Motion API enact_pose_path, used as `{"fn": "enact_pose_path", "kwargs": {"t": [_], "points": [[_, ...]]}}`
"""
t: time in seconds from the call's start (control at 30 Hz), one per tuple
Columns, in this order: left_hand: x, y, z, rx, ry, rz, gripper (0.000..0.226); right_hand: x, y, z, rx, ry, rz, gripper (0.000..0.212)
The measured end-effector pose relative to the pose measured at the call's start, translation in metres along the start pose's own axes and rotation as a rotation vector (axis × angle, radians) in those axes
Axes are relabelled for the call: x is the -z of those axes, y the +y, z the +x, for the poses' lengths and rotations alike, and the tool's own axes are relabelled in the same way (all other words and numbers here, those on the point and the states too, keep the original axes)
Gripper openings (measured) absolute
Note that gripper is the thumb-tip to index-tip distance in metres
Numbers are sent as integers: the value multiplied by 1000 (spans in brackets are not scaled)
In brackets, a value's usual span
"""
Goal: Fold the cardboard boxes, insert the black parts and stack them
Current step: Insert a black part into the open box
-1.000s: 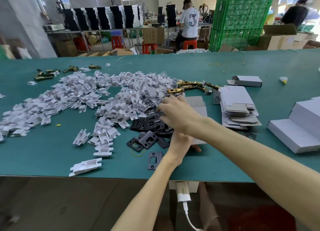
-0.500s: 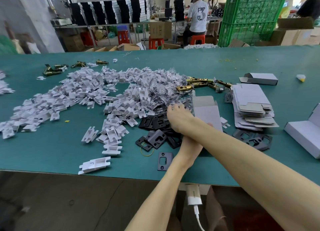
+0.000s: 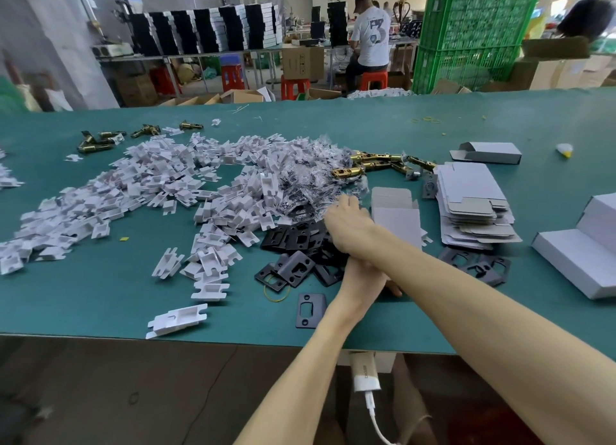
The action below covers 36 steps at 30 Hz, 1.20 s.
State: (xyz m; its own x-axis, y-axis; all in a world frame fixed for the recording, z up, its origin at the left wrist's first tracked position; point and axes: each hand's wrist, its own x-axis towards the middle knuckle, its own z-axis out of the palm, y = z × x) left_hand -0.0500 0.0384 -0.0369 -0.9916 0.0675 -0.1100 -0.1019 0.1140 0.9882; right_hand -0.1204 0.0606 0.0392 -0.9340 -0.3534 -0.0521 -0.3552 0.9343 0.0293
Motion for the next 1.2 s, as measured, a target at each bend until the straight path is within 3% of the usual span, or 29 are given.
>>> {"fn": "enact_pose_path", "kwargs": {"t": [0.07, 0.17, 0.3, 0.4, 0.53, 0.7, 0.87, 1.2], "points": [[-2, 4, 0, -41, -7, 2, 36, 0, 4, -1, -1, 55, 43, 32], [-6, 14, -4, -113, -64, -17, 19, 2, 4, -7, 50, 153, 98, 22], [-4, 13, -4, -146, -30, -53, 22, 10, 2, -14, 120, 243, 140, 31], [-4, 15, -2, -168, 20, -138, 14, 27, 7, -16, 104, 305, 406, 7], [-6, 17, -1, -112, 53, -270, 36, 60, 28, -25, 95, 451, 657, 13], [-4, 16, 0, -110, 52, -330, 37, 75, 76, -29, 15, 429, 483, 19], [-4, 16, -2, -128, 27, -339, 39, 65, 93, -38, 96, 310, 234, 19], [-3, 15, -1, -140, 28, -336, 41, 73, 98, -43, 127, 259, 329, 21]]}}
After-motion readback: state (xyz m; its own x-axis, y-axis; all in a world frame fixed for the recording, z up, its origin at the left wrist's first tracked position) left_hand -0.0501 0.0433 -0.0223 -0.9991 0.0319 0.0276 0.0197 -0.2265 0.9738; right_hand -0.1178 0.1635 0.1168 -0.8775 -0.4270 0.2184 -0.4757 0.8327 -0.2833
